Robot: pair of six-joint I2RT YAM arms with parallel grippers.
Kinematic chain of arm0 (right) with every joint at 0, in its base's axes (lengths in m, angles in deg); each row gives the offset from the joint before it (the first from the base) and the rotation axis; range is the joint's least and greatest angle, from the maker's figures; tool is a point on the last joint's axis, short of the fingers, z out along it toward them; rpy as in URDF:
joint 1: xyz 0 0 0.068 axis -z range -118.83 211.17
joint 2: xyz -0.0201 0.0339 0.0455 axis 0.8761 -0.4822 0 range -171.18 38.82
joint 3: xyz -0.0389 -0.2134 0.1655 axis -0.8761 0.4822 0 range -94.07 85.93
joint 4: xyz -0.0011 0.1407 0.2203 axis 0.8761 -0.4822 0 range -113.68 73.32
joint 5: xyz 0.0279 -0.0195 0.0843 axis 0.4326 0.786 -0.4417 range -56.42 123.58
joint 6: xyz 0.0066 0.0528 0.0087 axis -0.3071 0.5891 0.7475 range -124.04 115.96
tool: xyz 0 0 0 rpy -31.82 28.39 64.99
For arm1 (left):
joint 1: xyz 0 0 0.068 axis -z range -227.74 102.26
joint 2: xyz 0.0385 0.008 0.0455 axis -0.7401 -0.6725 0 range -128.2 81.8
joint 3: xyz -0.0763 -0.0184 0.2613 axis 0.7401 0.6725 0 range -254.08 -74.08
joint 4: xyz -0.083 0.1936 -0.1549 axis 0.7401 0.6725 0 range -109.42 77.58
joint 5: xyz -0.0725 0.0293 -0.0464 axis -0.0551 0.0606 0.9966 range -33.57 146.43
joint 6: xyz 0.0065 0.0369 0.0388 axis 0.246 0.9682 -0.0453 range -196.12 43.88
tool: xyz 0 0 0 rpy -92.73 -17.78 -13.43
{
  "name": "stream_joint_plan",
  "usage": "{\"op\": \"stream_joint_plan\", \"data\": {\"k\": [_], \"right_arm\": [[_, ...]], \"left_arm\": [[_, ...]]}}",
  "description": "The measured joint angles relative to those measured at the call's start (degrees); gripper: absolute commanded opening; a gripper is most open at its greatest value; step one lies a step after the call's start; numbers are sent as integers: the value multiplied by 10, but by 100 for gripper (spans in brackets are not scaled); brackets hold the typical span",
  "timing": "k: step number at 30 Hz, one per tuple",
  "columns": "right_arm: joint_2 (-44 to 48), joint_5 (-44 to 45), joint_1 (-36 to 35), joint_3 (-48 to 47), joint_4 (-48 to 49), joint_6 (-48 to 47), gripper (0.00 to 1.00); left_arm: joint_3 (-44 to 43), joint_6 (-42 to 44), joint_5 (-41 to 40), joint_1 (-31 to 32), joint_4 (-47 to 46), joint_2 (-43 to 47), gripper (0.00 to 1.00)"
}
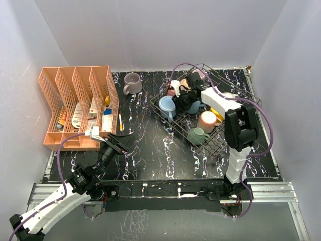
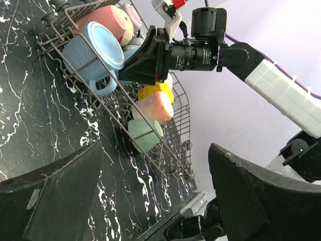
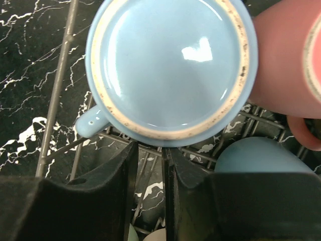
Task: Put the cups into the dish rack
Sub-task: Adjust the cup in the dish rack.
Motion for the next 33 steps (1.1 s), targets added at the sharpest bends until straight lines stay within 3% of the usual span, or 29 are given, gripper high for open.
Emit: {"op": "stream_joint_plan", "data": {"k": [9, 18, 28, 33], "right_arm": [[-26, 21, -9, -48, -15, -3, 29], [-17, 30, -14, -40, -11, -14, 39], [123, 19, -5, 68, 4, -24, 42], [224, -52, 8, 137, 24, -30, 54]], "left_arm": [[-7, 7, 0, 0, 6, -2, 82], [-77, 53, -6, 0, 63, -34, 82], [-181, 148, -24, 0, 122, -114, 82], [-222, 189, -30, 0, 144, -177, 82]]}}
